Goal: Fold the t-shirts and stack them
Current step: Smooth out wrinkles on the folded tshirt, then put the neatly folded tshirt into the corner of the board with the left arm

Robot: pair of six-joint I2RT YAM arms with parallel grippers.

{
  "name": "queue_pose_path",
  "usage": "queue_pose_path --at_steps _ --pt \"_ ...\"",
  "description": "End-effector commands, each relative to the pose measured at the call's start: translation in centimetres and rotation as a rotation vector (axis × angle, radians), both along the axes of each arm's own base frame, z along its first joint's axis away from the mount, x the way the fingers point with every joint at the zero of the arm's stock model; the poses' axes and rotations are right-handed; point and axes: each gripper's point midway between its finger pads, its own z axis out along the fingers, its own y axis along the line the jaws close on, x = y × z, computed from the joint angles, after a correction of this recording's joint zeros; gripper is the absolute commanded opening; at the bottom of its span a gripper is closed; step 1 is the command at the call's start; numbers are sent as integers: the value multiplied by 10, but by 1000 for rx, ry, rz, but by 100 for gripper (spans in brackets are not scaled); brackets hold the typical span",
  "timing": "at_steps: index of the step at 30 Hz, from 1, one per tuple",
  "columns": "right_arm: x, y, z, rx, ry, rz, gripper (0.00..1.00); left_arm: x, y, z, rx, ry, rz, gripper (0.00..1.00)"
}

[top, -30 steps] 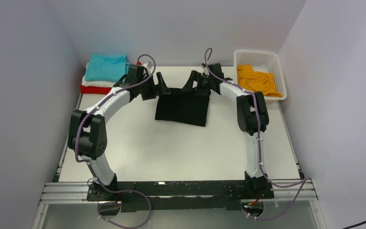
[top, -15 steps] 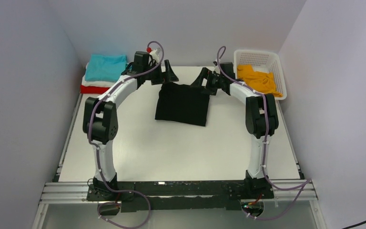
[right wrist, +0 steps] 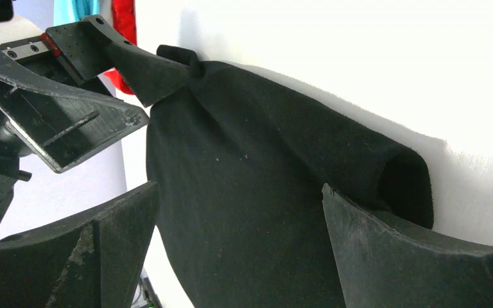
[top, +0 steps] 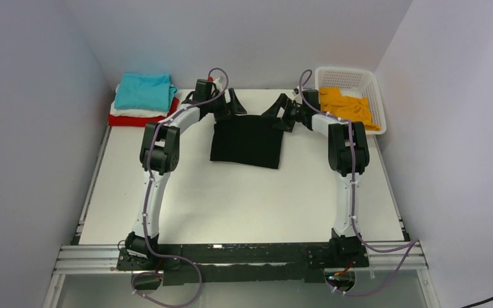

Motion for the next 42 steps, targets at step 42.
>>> queue_pose_path --at_steps 42 --pt "-195 -108 119 -392 -376 -385 100 -216 77 17 302 114 271 99"
